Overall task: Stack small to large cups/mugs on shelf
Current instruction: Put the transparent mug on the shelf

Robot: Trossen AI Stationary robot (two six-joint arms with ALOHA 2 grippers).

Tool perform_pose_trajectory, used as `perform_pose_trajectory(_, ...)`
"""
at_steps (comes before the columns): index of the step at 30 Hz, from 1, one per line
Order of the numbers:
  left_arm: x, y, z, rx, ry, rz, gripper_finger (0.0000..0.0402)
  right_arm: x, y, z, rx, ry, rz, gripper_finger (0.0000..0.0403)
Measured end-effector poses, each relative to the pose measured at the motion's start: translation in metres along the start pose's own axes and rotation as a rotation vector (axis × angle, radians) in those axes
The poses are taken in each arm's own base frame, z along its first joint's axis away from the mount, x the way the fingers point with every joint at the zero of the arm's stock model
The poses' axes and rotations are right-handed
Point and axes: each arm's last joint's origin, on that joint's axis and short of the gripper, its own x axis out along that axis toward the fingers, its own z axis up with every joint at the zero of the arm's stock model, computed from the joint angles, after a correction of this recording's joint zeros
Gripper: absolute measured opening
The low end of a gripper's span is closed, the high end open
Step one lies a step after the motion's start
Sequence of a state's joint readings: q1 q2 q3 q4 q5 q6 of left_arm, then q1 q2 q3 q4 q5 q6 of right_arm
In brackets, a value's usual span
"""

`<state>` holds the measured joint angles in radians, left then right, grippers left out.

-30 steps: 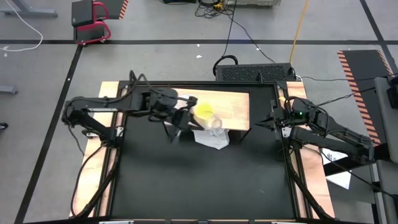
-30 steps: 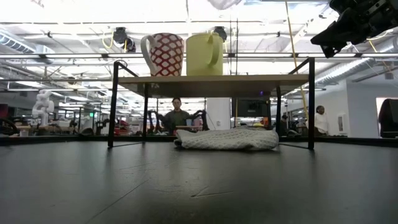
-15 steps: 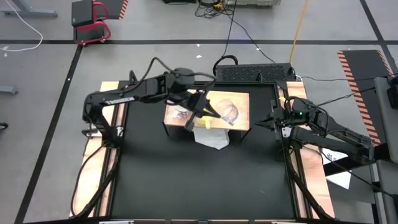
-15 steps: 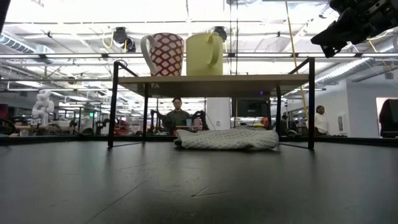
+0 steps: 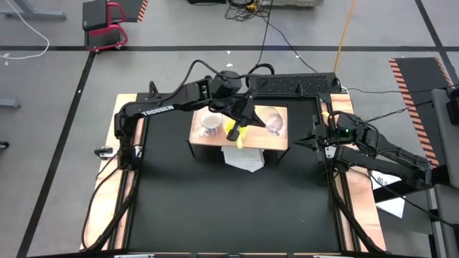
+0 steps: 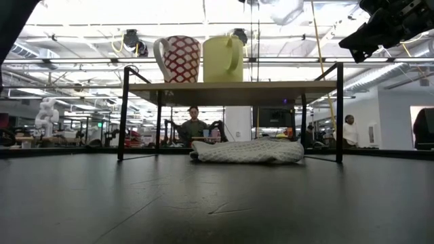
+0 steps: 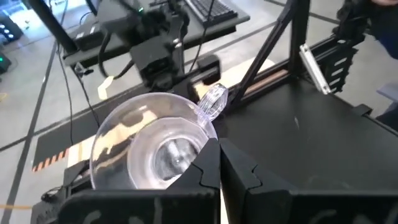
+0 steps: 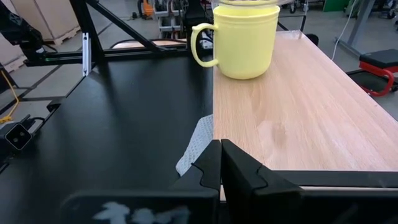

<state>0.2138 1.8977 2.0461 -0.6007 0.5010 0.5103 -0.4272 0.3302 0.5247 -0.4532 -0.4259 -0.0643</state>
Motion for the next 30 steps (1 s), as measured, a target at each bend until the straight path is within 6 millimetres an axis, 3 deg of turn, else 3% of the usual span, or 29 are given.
perform_pose_trajectory(10, -0.002, 0.017, -0.017, -0.05, 0.028, -0.003, 0.0, 0.0, 0.0, 0.0, 0.0, 0.0, 0.0, 0.0)
perform_pose_trajectory(30, 0.016, 0.012, -0.048, -0.122, 0.205, -0.088, 0.0, 0.0, 0.0, 0.0, 0.001, 0.001, 0.0, 0.0)
